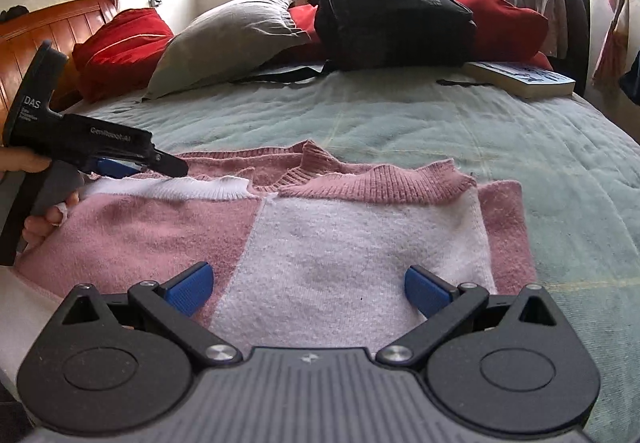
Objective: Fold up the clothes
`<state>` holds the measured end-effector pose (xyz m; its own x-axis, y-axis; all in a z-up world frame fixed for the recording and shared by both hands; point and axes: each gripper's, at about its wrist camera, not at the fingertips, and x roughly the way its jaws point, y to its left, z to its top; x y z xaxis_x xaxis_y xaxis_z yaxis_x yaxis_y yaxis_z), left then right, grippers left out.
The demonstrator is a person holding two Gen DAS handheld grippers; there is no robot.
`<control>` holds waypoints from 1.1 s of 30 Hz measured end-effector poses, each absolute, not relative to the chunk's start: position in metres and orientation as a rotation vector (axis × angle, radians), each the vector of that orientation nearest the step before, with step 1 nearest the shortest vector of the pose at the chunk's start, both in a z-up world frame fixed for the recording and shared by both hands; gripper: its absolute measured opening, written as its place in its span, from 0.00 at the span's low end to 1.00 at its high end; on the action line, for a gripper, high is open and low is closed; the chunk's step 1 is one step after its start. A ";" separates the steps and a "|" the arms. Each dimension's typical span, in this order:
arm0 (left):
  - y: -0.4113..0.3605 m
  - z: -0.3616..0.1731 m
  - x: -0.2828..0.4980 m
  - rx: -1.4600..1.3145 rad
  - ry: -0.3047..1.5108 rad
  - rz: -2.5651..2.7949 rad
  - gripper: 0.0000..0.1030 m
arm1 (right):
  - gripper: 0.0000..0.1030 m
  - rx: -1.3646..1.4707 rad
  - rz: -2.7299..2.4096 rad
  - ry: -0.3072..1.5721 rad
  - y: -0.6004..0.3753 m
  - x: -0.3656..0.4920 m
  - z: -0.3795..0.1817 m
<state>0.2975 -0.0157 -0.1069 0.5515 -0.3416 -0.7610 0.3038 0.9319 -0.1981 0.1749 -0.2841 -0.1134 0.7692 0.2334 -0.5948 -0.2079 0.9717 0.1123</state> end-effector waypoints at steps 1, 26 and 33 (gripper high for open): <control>-0.018 -0.105 0.297 -0.017 0.914 -0.384 0.99 | 1.00 0.041 0.238 0.649 -0.284 0.175 -0.113; 0.020 -0.066 0.164 -0.099 0.854 -0.362 0.99 | 1.00 0.092 0.161 0.679 -0.298 0.110 -0.097; 0.054 -0.079 0.170 -0.153 0.905 -0.222 0.99 | 1.00 0.111 0.137 0.682 -0.301 0.108 -0.098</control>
